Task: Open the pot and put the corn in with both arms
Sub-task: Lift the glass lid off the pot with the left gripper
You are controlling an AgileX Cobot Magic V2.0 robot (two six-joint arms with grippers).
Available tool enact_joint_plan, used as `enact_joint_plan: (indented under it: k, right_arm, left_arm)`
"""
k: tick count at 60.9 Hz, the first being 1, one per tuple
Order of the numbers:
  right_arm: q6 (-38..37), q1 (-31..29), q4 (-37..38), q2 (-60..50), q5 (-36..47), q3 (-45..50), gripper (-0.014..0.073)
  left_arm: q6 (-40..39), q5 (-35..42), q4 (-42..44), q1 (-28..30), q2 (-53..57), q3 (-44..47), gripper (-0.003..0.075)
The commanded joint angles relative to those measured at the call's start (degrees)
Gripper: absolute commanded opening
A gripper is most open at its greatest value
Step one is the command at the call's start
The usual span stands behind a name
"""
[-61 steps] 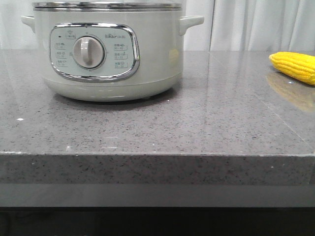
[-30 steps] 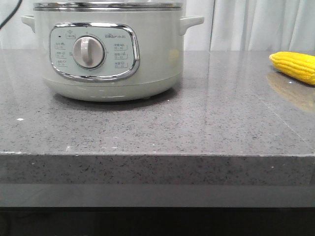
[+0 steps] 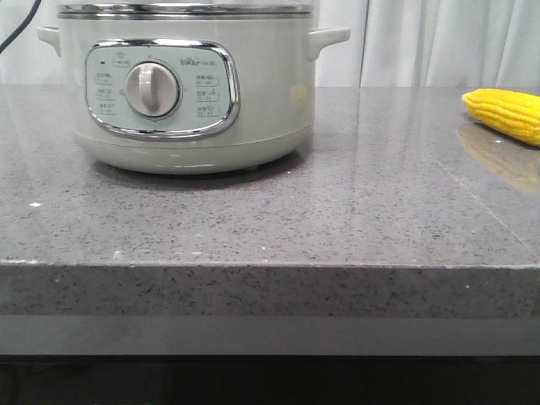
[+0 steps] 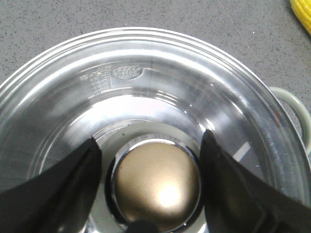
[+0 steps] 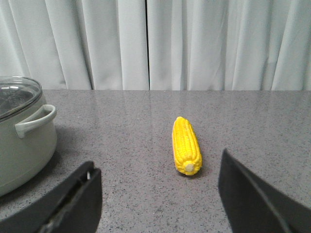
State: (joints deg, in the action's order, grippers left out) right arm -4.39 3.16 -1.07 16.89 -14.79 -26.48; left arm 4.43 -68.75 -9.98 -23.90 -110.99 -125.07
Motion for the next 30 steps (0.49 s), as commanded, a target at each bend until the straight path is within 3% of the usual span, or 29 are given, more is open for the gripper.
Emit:
enact_joint_plan:
  k: [1,6,20,30]
  right_arm:
    - [-0.12,-0.16,0.53,1.01,4.30,-2.13,0.0528]
    - [-0.12,-0.16,0.53,1.01,4.30,-2.13,0.0528]
    - [-0.12,-0.16,0.53,1.01,4.30,-2.13,0.0528]
    - [-0.12,-0.16,0.53,1.01,4.30,-2.13,0.0528]
  left_arm:
    - [-0.04,0.48,-1.22,0.13,2.42,-2.47,0.0395]
    - [-0.04,0.07,-1.22,0.13,2.42,-3.47,0.0343]
    - [-0.04,-0.32,-1.18,0.47,2.55,-4.10,0.0101]
    - [-0.04,0.09,-1.09,0.47,2.69,-4.10,0.0064]
